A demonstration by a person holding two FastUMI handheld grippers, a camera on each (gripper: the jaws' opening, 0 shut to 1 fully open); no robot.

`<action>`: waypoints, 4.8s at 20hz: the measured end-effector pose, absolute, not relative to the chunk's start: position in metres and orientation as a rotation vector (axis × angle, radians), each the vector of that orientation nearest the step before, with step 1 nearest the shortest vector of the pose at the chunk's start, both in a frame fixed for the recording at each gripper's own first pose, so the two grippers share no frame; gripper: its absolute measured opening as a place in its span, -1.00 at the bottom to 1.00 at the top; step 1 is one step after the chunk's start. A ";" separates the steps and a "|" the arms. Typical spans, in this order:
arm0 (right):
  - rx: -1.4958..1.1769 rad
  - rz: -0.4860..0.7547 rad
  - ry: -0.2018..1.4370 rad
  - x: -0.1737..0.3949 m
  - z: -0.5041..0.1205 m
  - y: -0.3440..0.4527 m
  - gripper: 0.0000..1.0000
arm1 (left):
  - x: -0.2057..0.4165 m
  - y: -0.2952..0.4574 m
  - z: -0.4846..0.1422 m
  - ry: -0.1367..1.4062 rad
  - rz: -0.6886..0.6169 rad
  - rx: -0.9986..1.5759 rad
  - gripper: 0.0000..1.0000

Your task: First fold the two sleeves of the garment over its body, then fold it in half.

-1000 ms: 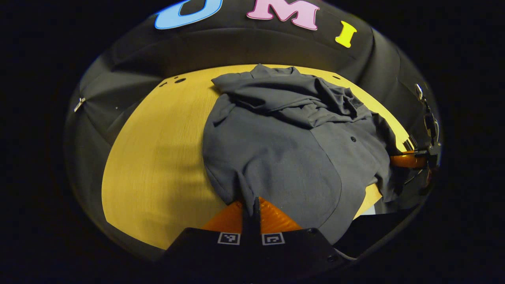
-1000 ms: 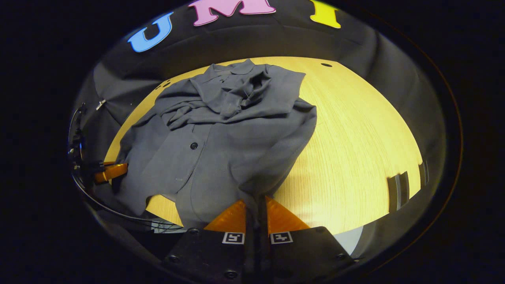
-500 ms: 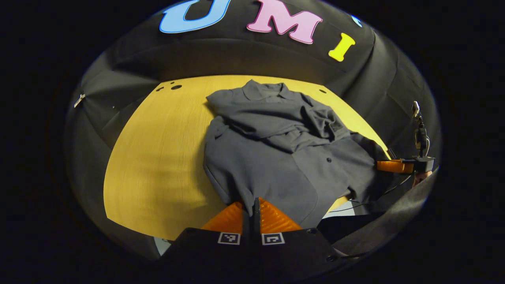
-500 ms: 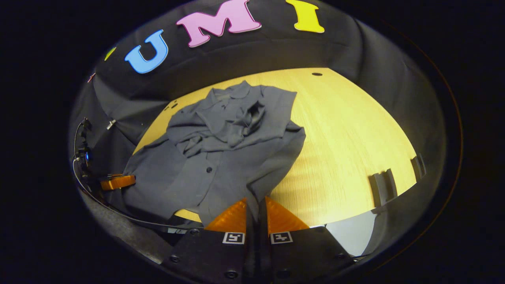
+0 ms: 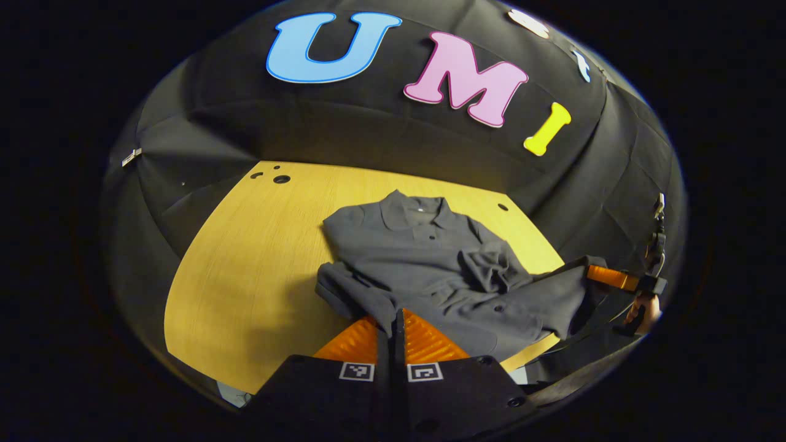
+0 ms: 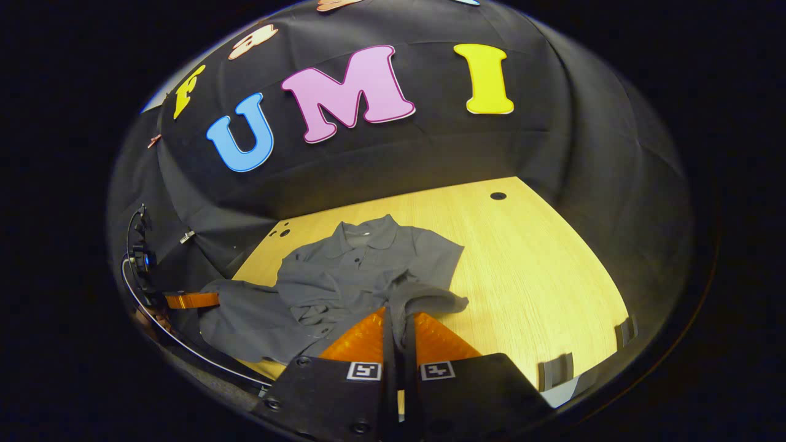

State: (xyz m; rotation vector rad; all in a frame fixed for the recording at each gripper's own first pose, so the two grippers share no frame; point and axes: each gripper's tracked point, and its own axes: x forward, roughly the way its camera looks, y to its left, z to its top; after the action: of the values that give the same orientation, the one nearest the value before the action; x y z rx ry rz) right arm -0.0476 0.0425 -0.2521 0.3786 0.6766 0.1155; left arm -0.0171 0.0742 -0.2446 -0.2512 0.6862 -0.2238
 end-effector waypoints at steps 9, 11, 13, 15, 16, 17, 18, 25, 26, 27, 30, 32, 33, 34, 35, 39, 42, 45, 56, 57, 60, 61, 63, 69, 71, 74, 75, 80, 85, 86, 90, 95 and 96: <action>0.412 0.120 0.558 0.029 -0.225 0.030 -0.90 | 0.057 0.068 -0.194 0.550 -0.217 -0.208 -0.89; 0.415 0.110 0.527 0.049 -0.217 0.021 -0.90 | 0.074 0.071 -0.183 0.522 -0.205 -0.205 -0.90; 0.410 0.103 0.499 0.070 -0.211 0.012 -0.89 | 0.091 0.075 -0.174 0.499 -0.189 -0.205 -0.90; 0.404 0.097 0.482 0.089 -0.207 0.007 -0.89 | 0.109 0.080 -0.165 0.477 -0.173 -0.212 -0.90; 0.403 0.093 0.477 0.099 -0.208 0.003 -0.89 | 0.118 0.082 -0.164 0.469 -0.163 -0.214 -0.89; 0.401 0.092 0.471 0.109 -0.208 0.001 -0.89 | 0.127 0.084 -0.162 0.463 -0.154 -0.213 -0.90; 0.399 0.090 0.468 0.118 -0.209 -0.002 -0.89 | 0.136 0.088 -0.160 0.454 -0.146 -0.210 -0.90; 0.392 0.080 0.479 0.180 -0.237 -0.007 -0.90 | 0.198 0.099 -0.180 0.465 -0.082 -0.219 -0.90; 0.388 0.080 0.490 0.187 -0.246 -0.007 -0.90 | 0.206 0.099 -0.186 0.472 -0.077 -0.218 -0.89; 0.383 0.081 0.499 0.192 -0.253 -0.006 -0.91 | 0.213 0.100 -0.191 0.480 -0.071 -0.217 -0.90; 0.382 0.091 0.525 0.208 -0.275 -0.004 -0.89 | 0.232 0.102 -0.212 0.508 -0.047 -0.229 -0.89; 0.383 0.096 0.542 0.212 -0.292 0.002 -0.89 | 0.241 0.104 -0.225 0.524 -0.032 -0.238 -0.89; 0.383 0.099 0.552 0.217 -0.300 0.003 -0.89 | 0.246 0.106 -0.232 0.531 -0.024 -0.241 -0.89; 0.382 0.102 0.563 0.222 -0.309 0.004 -0.89 | 0.251 0.106 -0.240 0.541 -0.016 -0.243 -0.90; 0.380 0.105 0.573 0.226 -0.319 0.006 -0.89 | 0.254 0.107 -0.248 0.550 -0.008 -0.241 -0.90; 0.377 0.119 0.602 0.244 -0.353 0.014 -0.90 | 0.269 0.111 -0.278 0.575 0.020 -0.204 -0.89; 0.395 0.124 0.636 0.259 -0.378 0.011 -0.90 | 0.277 0.110 -0.304 0.598 0.042 -0.195 -0.89; 0.380 0.121 0.672 0.264 -0.406 0.012 -0.89 | 0.287 0.108 -0.327 0.620 0.050 -0.181 -0.89; 0.411 0.115 0.799 0.256 -0.470 0.016 -0.80 | 0.294 0.102 -0.381 0.692 0.108 -0.139 -0.82; 0.415 0.112 0.811 0.253 -0.472 0.015 -0.69 | 0.294 0.102 -0.381 0.694 0.109 -0.143 -0.78; 0.431 0.094 0.827 0.248 -0.470 0.012 -0.57 | 0.290 0.102 -0.377 0.692 0.114 -0.153 -0.59; 0.424 0.092 0.829 0.246 -0.470 0.011 -0.53 | 0.289 0.102 -0.375 0.694 0.115 -0.151 -0.55; 0.403 0.076 0.832 0.238 -0.463 0.006 -0.65 | 0.282 0.102 -0.373 0.705 0.115 -0.135 -0.17; 0.408 0.043 0.810 0.210 -0.428 -0.011 0.51 | 0.250 0.097 -0.347 0.671 0.097 -0.073 0.42; 0.411 0.044 0.788 0.201 -0.411 -0.013 0.56 | 0.238 0.095 -0.330 0.637 0.086 -0.073 0.67; 0.404 0.055 0.748 0.186 -0.382 -0.013 0.82 | 0.220 0.089 -0.301 0.578 0.066 -0.090 0.74; 0.396 0.060 0.734 0.181 -0.372 -0.013 0.89 | 0.213 0.088 -0.289 0.559 0.060 -0.092 0.73; 0.365 0.119 0.667 0.147 -0.319 0.001 0.96 | 0.175 0.077 -0.243 0.492 0.014 -0.049 0.72; 0.380 0.160 0.621 0.111 -0.281 0.018 0.96 | 0.134 0.049 -0.212 0.441 -0.058 -0.027 0.72; 0.380 0.162 0.616 0.104 -0.275 0.020 0.96 | 0.127 0.042 -0.209 0.440 -0.074 -0.031 0.72; 0.392 0.139 0.582 0.085 -0.257 0.017 0.96 | 0.107 0.023 -0.201 0.437 -0.113 -0.047 0.73; 0.410 0.125 0.580 0.057 -0.254 0.017 0.96 | 0.086 0.018 -0.202 0.451 -0.136 -0.062 0.72; 0.410 0.118 0.584 0.053 -0.255 0.017 0.96 | 0.082 0.019 -0.203 0.452 -0.138 -0.053 0.73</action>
State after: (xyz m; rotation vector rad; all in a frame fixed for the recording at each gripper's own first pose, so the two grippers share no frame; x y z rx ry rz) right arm 0.0525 0.0170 -0.2551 0.4096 0.5843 0.1180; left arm 0.0821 0.0192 -0.2034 -0.0530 0.4516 -0.1384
